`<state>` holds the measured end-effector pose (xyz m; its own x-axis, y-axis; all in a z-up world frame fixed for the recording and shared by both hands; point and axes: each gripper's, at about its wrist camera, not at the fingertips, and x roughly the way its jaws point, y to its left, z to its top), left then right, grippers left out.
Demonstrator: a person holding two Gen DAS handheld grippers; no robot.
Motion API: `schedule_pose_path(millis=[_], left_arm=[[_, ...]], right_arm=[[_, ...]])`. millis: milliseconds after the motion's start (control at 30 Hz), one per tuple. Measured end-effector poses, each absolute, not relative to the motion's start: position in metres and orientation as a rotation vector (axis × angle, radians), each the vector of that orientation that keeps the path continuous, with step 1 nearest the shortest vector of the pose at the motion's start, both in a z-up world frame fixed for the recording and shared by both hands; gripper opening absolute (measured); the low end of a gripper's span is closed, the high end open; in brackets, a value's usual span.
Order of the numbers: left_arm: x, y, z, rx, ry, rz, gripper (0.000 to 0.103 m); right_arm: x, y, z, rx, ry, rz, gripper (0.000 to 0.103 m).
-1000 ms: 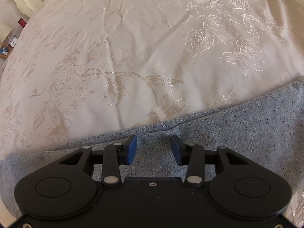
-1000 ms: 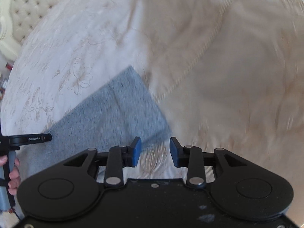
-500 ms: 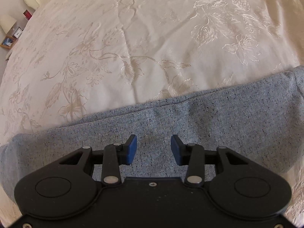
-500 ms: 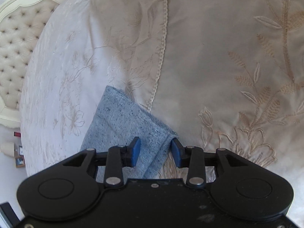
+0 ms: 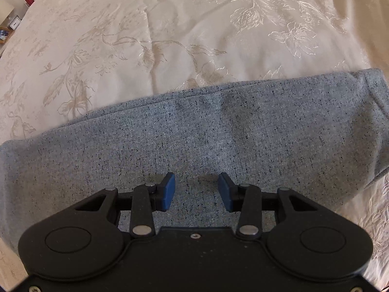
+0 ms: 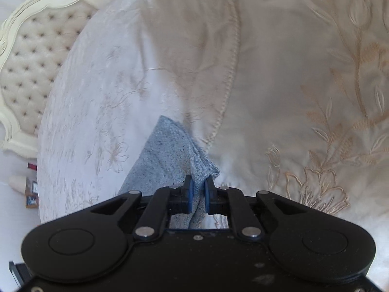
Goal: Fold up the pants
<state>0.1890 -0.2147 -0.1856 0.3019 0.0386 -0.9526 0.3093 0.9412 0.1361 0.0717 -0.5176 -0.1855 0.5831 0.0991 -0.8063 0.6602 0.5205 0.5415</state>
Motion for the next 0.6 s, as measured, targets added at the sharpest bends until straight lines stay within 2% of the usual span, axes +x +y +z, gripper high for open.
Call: schedule_pose_path(millis=[333, 400, 533, 600], left_arm=[[0.258, -0.203, -0.200, 0.219, 1.220, 0.012, 0.050], [0.260, -0.204, -0.208, 0.241, 1.238, -0.013, 0.047], [0.257, -0.214, -0.219, 0.386, 1.219, -0.066, 0.048], [0.259, -0.210, -0.209, 0.337, 1.232, -0.070, 0.047]], right_arm=[[0.080, -0.517, -0.166, 0.945, 0.900, -0.357, 0.011], [0.079, -0.517, -0.164, 0.941, 0.900, -0.351, 0.011], [0.078, -0.519, -0.163, 0.946, 0.902, -0.345, 0.011], [0.079, -0.518, -0.163, 0.942, 0.903, -0.341, 0.011]])
